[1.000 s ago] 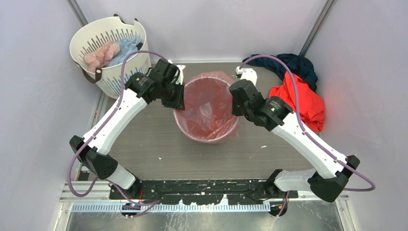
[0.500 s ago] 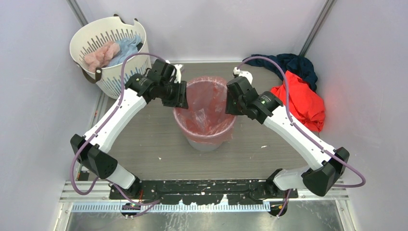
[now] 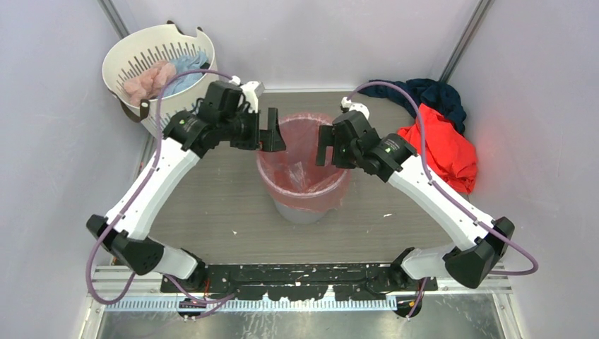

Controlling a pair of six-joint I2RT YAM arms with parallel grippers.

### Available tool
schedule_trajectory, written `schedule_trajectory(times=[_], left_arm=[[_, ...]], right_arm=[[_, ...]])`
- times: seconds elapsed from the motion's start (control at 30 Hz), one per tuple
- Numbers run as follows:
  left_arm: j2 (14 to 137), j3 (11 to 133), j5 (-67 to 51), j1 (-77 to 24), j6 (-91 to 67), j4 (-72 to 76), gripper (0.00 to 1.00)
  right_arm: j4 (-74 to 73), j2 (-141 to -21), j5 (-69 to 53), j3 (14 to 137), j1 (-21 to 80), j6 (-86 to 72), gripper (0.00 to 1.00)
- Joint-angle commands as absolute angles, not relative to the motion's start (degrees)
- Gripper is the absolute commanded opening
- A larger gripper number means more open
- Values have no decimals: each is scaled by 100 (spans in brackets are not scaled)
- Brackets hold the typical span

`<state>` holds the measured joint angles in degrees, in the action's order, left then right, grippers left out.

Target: Put the trash bags into the trash bin

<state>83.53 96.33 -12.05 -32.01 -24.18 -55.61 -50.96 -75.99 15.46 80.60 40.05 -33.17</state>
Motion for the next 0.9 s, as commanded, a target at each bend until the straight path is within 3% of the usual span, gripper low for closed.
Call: schedule_trajectory(times=[0.0,0.23,0.43,0.6,0.87], left_arm=[[7691,10111,-1027,-3206,-2342,-5407,100],[6563,9681,-887,-3207,-2295,-4740,100],[5314,8888,-761,-3208,-2373,-4735,100],[4236,7530,-392,-3207,-2611,-4751,100],[2748,4984,-602,-3208,-3348,-4223,100]], right_arm=[[-4989,-7059,1754,8472,4031,-3305,100],[-4130,-5763,2252,7884,4033,-3210,100],[-4707,-5144,1835,7724,4030,-3185,100],[-4880,-4641,991,6680,4033,-3521,100],[-4393,-3035,713,4916,4036,-4495,100]])
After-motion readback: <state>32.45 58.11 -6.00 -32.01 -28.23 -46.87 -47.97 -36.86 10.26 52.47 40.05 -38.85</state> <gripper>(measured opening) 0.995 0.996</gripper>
